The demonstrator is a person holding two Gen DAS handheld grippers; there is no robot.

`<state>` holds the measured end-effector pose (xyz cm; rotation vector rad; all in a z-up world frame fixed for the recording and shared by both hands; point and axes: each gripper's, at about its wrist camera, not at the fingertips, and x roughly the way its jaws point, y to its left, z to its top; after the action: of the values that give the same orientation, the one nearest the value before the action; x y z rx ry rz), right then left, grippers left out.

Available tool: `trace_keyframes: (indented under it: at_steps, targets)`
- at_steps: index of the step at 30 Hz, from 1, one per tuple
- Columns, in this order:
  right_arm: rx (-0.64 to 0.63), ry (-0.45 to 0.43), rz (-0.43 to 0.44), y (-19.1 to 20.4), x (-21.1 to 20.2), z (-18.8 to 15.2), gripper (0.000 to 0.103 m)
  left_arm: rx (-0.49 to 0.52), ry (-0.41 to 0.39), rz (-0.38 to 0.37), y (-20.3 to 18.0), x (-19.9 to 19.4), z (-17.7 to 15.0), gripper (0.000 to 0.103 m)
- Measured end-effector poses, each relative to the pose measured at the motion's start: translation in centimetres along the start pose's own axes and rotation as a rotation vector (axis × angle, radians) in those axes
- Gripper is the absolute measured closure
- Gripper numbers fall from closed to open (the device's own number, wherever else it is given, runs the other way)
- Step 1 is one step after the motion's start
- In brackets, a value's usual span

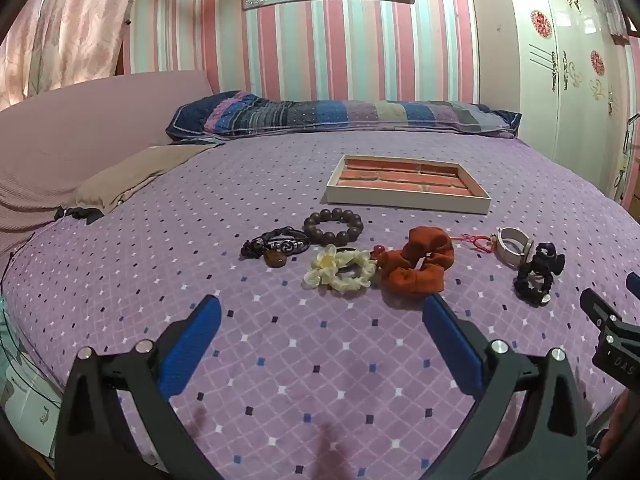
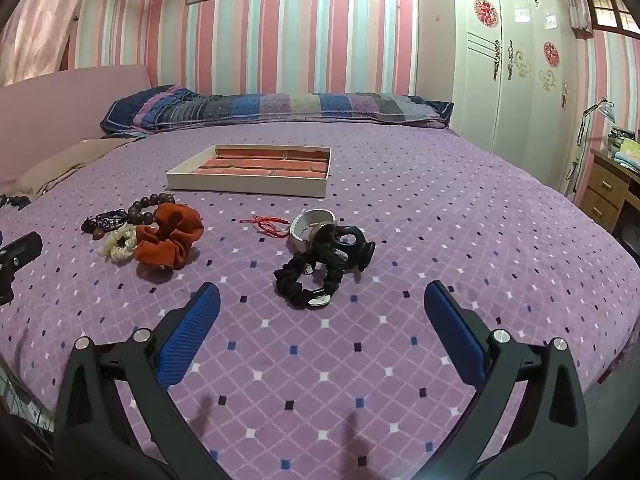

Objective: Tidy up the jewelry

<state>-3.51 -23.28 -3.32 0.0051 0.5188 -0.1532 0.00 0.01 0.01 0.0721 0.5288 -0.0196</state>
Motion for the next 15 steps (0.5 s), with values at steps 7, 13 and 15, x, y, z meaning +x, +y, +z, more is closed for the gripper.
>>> trace_keyframes:
  at_steps: [7, 13, 15]
  targets:
    - [-0.002, 0.001, -0.005, 0.03, -0.01, -0.05, 0.004, -0.003, 0.003, -0.002, 0.02, 0.0, -0.01, 0.004]
    - [-0.011, -0.005, -0.01, -0.01, 0.03, -0.32, 0.004, -0.006, 0.006, -0.005, 0.06, 0.03, 0.0, 0.004]
    - [-0.014, -0.003, -0.011, 0.11, 0.0, -0.11, 0.004, -0.006, 0.005, -0.006, 0.08, 0.01, 0.0, 0.004]
